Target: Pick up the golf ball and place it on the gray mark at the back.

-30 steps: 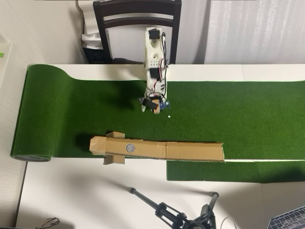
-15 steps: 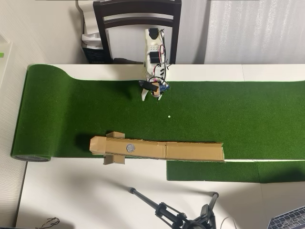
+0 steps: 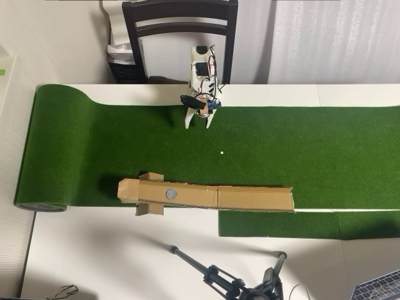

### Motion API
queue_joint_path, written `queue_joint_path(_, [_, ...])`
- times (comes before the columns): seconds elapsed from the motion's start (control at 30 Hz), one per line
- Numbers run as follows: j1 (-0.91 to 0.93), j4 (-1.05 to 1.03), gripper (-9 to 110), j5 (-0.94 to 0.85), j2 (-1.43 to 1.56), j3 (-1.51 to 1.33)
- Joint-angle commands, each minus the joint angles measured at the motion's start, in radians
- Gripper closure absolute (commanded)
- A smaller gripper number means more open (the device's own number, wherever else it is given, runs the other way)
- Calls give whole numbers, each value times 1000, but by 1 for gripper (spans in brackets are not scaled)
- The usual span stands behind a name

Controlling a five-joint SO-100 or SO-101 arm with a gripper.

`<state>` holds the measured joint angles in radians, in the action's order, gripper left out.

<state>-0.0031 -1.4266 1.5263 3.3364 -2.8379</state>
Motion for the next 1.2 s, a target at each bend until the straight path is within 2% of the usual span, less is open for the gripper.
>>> queue_joint_path(0.0, [64,156,69,-8,97,-6])
queue_joint_path(0.13, [84,311,69,-6,97,-84])
queue_joint_path(0.4, [77,476,71,5,97,-255])
queue_joint_path(0.57, [75,457,89,-6,97,-259])
queue_joint_path(0.7, [74,319,99,6,95,-261])
queue_joint_path(0.87, [72,193,101,8,95,-249])
queue_joint_path(1.17, [72,124,101,9,97,-253])
